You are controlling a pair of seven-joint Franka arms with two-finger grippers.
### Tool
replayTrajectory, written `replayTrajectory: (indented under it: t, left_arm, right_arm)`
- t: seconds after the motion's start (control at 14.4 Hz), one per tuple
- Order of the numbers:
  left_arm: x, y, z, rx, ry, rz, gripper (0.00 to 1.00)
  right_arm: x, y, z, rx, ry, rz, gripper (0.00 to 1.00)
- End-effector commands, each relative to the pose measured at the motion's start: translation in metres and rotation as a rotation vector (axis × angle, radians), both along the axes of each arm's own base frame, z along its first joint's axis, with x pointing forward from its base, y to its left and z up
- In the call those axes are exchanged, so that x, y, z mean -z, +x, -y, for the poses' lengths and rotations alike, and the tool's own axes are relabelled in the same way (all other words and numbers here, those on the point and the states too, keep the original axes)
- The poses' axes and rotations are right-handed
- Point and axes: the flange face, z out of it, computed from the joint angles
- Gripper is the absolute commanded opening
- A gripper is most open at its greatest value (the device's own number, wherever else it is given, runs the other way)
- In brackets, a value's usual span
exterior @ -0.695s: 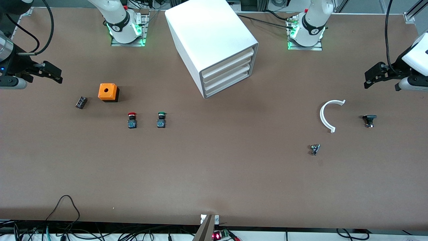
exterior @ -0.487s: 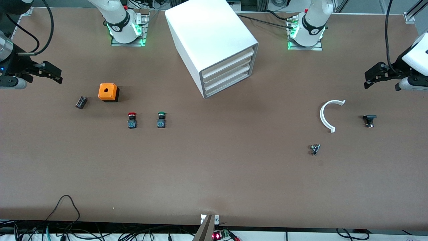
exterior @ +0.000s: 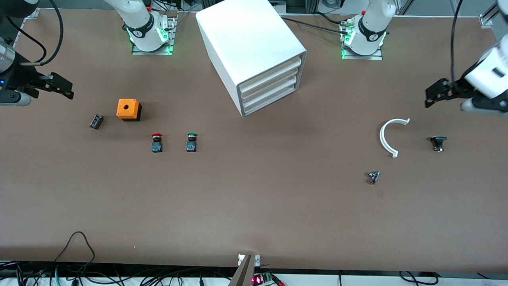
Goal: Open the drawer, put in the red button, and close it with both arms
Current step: 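Reach the left gripper to the drawer while the right gripper reaches the red button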
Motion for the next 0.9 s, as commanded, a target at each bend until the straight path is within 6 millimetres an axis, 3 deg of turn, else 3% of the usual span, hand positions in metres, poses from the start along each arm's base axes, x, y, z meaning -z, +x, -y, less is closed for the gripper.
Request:
replayTrajectory:
  t: [0.0,0.28,0.35,0.49,0.83]
  left_arm:
    - [0.052,0.029,0.013,0.001,-0.104,-0.068,1.0]
    - [0.086,0.043,0.043,0.027,-0.166,-0.11,1.0]
    - [0.096,0.042,0.065,0.051,-0.191,-0.132,1.0]
    - [0.144,0.039,0.126,0.136,-0.195,-0.225,1.0]
    - [0.17,0.025,0.181,0.184,-0.279,-0.304,1.0]
  right_arm:
    - [-0.002,0.005,0.0,0.006,0.008,0.014,1.0]
    - [-0.005,0.009,-0.002,-0.001,0.008,0.033,1.0]
    - [0.004,0.012,-0.006,-0.005,0.007,0.015,1.0]
    - [0.016,0.018,-0.017,-0.034,0.005,-0.008,1.0]
    - [0.051,0.029,-0.031,-0.043,0.058,-0.074,1.0]
